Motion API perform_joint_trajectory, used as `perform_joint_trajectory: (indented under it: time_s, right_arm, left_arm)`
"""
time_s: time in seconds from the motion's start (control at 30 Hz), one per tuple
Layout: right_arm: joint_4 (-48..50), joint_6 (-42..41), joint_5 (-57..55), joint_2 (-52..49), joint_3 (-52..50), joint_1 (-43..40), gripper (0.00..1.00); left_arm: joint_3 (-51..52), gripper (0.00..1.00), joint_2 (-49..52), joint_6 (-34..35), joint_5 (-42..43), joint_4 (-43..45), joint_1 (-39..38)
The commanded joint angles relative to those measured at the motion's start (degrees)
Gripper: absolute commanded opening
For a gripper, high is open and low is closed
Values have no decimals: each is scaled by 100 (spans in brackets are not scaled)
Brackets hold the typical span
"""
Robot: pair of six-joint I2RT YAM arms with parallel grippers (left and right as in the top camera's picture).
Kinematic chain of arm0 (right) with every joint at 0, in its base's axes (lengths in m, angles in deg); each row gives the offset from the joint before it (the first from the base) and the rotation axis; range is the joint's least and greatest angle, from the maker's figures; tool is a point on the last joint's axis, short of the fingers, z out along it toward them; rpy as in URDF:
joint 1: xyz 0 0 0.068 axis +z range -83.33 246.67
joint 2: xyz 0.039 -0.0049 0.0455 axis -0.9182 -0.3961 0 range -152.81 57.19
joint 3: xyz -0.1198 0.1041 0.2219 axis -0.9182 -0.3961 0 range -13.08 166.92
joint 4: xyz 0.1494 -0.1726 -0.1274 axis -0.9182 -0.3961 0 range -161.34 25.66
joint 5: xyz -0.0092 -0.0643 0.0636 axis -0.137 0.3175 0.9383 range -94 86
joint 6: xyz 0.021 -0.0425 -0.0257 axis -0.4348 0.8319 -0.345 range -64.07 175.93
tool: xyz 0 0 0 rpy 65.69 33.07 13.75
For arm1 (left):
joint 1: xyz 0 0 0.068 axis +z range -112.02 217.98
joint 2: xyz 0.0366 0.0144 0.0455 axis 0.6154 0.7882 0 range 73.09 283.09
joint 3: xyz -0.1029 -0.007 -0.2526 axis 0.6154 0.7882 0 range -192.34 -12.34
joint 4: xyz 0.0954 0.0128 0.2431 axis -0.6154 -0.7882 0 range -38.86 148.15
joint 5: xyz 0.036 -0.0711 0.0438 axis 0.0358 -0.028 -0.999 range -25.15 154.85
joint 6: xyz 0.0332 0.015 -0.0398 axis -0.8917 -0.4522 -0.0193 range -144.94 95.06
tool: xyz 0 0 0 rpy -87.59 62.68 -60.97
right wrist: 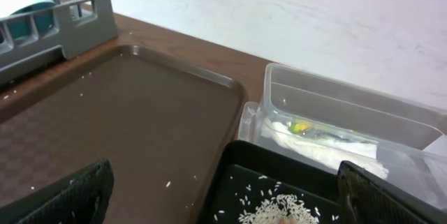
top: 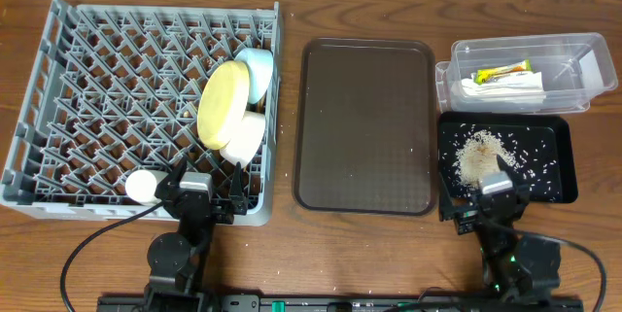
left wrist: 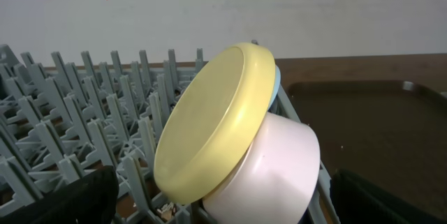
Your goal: Sort waste into correct bins and load items into the dishwasher
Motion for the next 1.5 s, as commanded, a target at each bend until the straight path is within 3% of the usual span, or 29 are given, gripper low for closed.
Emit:
perform_joint_trajectory:
  time_s: [0.0,0.13,1.47]
  right_arm:
    - [315,90,13,181,-310,50,99]
    - [1176,90,13,205,-776,52,99]
    - [1126,90,11,195,-767,52,99]
  left_arm:
    - [87,98,-15,-39,35,-212,35]
    - [87,98,-15,-39,35,-212,35]
    - [87,98,-15,-37,35,-212,35]
